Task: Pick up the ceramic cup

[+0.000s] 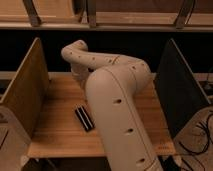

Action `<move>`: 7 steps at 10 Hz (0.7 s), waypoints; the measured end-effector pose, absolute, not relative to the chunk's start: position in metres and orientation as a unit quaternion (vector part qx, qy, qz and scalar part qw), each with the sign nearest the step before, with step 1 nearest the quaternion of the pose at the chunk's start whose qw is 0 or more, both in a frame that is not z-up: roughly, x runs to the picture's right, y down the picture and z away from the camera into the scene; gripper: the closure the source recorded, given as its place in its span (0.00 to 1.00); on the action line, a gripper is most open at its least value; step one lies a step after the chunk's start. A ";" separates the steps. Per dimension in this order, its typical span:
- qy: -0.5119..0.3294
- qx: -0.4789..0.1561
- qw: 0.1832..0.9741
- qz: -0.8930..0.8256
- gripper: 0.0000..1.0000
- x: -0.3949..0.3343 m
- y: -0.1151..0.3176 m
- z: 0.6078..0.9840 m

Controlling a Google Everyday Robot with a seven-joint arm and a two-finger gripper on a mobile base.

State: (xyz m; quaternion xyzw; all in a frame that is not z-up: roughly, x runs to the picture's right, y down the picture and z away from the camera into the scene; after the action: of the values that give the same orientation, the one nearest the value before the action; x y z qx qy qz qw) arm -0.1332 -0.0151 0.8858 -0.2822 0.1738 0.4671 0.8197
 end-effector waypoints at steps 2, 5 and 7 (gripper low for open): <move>0.176 -0.285 0.818 0.468 0.40 -0.134 -0.018 0.890; 0.176 -0.288 0.816 0.469 0.20 -0.137 -0.022 0.894; 0.175 -0.291 0.815 0.470 0.20 -0.138 -0.023 0.895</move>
State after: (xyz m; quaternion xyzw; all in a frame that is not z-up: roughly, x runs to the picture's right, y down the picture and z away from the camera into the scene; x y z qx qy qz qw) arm -0.1381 -0.0228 0.8951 -0.2909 0.1752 0.4698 0.8149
